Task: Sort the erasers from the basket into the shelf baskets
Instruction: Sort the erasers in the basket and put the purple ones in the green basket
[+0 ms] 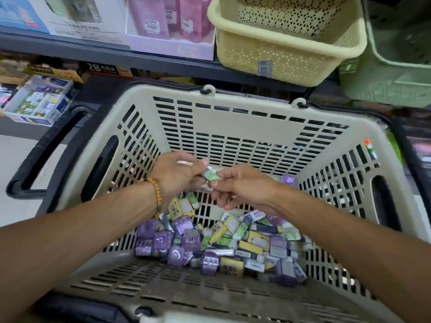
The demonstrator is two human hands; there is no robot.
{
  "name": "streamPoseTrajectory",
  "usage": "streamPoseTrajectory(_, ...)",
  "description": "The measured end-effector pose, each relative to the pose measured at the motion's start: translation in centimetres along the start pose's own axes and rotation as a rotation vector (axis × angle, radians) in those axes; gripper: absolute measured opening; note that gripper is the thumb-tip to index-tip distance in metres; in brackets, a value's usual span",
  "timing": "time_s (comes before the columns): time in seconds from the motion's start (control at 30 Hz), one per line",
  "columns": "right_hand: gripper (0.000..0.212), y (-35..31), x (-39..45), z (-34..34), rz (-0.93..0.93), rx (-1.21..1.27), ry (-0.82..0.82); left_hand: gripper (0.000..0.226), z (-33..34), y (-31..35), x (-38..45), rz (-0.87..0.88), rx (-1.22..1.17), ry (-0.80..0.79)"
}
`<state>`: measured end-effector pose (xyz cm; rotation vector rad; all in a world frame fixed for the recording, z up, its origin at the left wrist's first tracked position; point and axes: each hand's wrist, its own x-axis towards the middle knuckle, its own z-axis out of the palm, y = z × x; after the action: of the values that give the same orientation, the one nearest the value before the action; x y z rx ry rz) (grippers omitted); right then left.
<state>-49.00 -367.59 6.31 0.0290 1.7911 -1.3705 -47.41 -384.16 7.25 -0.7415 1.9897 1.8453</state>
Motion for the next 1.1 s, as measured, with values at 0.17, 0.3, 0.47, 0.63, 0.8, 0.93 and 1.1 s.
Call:
streamPoseTrajectory(0.17,0.020,1.0,-3.2,-5.4,-0.004,-0.480,0.289,0.058,3.4,-2.7,0.3,0.106,0.840,-0.498)
streamPoseTrajectory(0.3,0.016,1.2,-3.6,-6.8,-0.043,-0.519,0.340,0.103,6.3,-6.6,0.0,0.261,1.345,-0.930)
streamPoseTrajectory(0.47,0.023,1.3,-2.6,-7.8,-0.105,-0.534,0.384,0.095,6.9,-10.0,-0.7,0.553,1.564,-0.895)
streamPoseTrajectory(0.63,0.016,0.6,-2.1,-8.1,-0.158,-0.539,0.407,0.088,8.0,-8.7,-0.1,0.525,1.451,-0.868)
streamPoseTrajectory(0.8,0.023,0.7,-2.0,-7.9,-0.155,-0.610,0.396,0.075,9.2,-8.6,-0.5,0.406,1.403,-0.844)
streamPoseTrajectory(0.93,0.025,1.0,-2.2,-7.5,-0.139,-0.658,0.380,0.063,9.3,-7.9,-0.8,0.428,1.346,-0.845)
streamPoseTrajectory(1.1,0.024,1.4,-2.1,-7.4,-0.122,-0.692,0.378,0.079,9.0,-8.2,-0.9,0.429,1.358,-0.874)
